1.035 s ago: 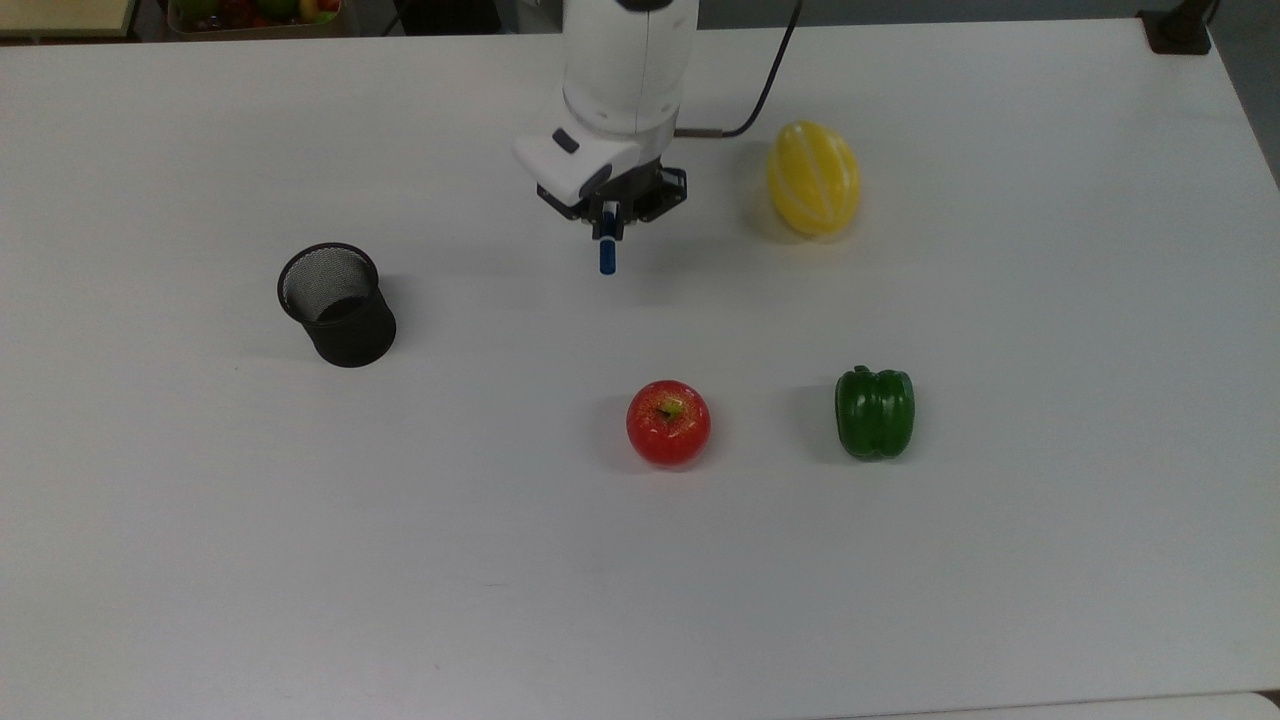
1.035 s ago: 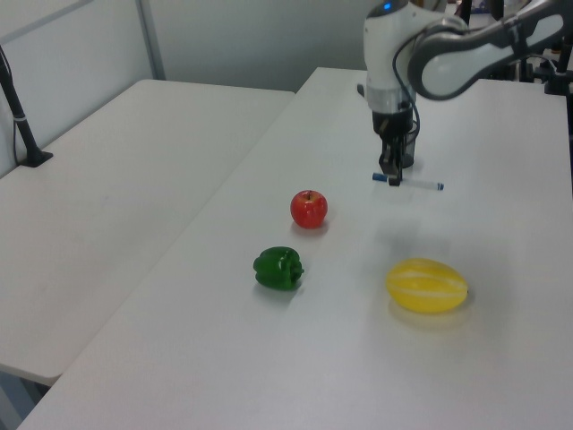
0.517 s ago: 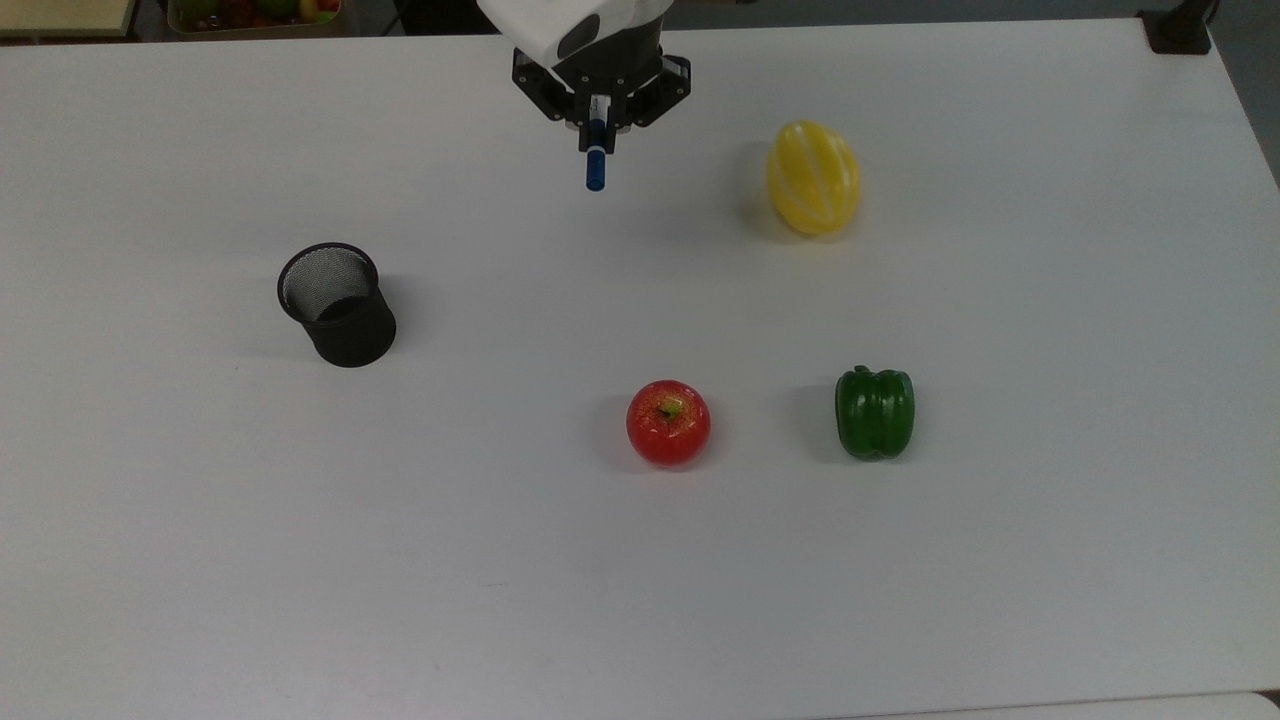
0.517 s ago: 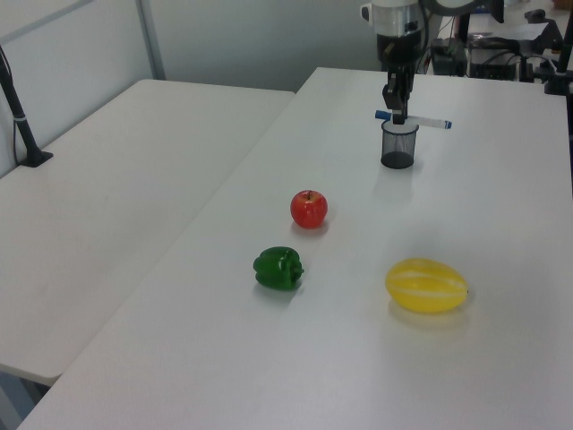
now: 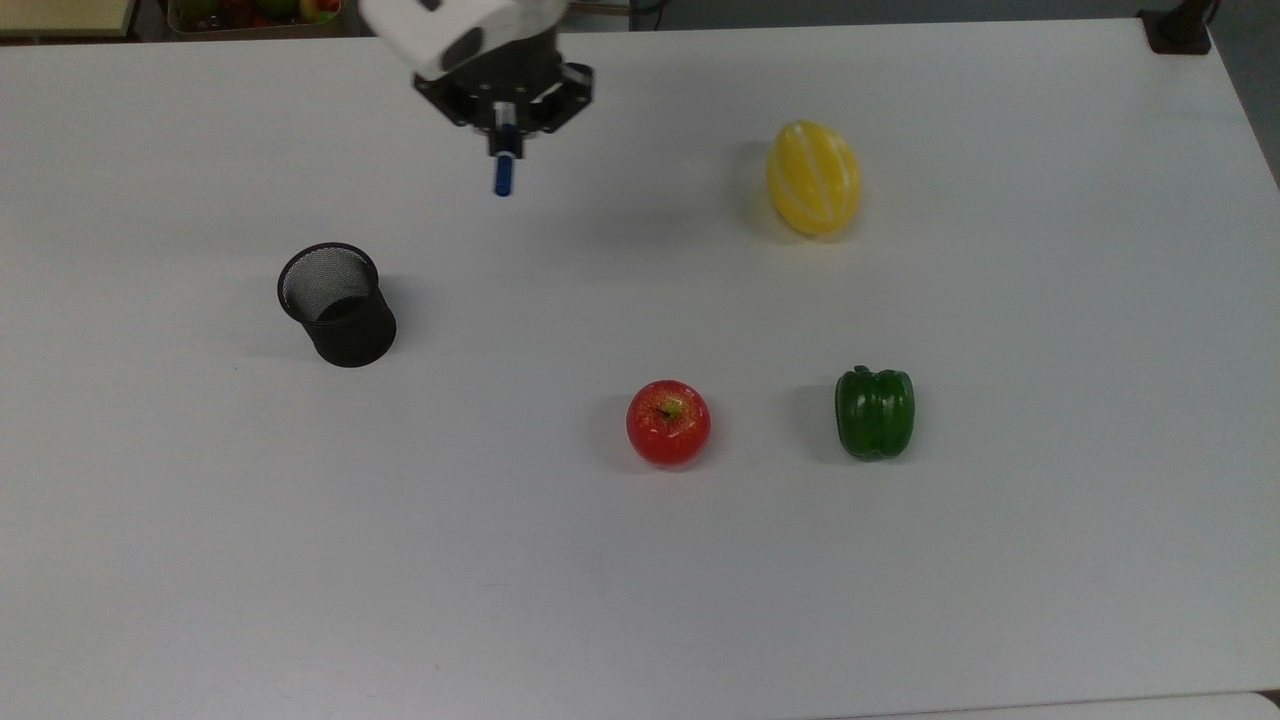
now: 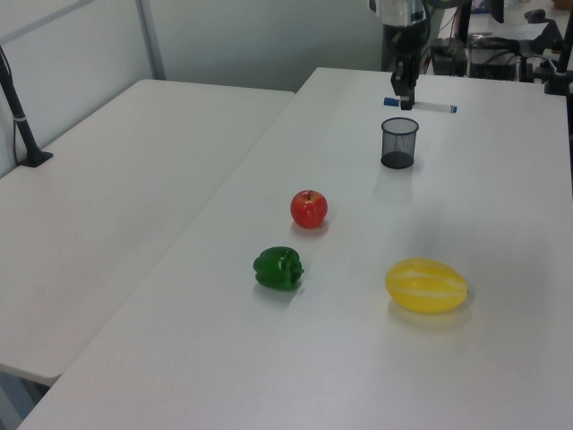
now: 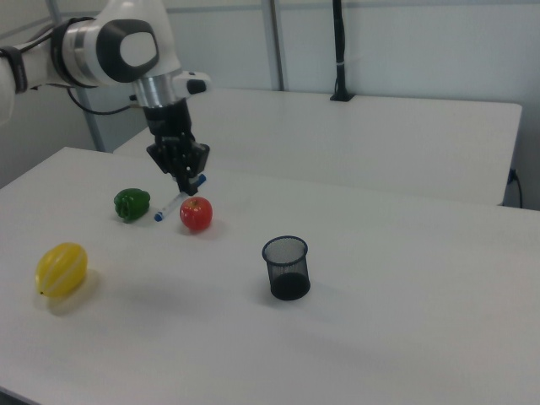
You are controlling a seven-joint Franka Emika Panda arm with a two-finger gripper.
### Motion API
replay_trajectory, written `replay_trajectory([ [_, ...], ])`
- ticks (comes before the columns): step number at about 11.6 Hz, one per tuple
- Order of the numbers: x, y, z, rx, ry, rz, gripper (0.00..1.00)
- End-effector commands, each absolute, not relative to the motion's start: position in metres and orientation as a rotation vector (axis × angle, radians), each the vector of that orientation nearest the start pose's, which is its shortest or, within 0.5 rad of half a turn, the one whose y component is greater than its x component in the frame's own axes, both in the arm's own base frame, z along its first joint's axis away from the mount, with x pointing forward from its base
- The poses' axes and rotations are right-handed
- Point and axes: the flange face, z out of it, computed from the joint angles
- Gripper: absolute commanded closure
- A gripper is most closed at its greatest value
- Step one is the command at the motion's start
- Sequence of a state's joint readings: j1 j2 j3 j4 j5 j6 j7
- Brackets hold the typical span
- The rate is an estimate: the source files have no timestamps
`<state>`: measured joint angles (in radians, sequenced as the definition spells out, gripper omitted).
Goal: Place marker
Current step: 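Carry the marker over to the black mesh pen cup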
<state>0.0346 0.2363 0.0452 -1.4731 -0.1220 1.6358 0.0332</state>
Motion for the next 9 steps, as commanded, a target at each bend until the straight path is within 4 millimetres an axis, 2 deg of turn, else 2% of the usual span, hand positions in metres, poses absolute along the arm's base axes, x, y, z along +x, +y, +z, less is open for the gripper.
replay_trajectory([
  [1,0.626,-0.03,0.536,-3.257,-0.115,0.142,0.87],
  [3,0.624,-0.072,0.534,-3.259,-0.092,0.148,0.87],
  [6,0.629,-0.087,0.541,-3.268,-0.062,0.041,0.87],
  [9,0.639,-0.104,0.548,-3.281,-0.017,-0.192,0.87],
])
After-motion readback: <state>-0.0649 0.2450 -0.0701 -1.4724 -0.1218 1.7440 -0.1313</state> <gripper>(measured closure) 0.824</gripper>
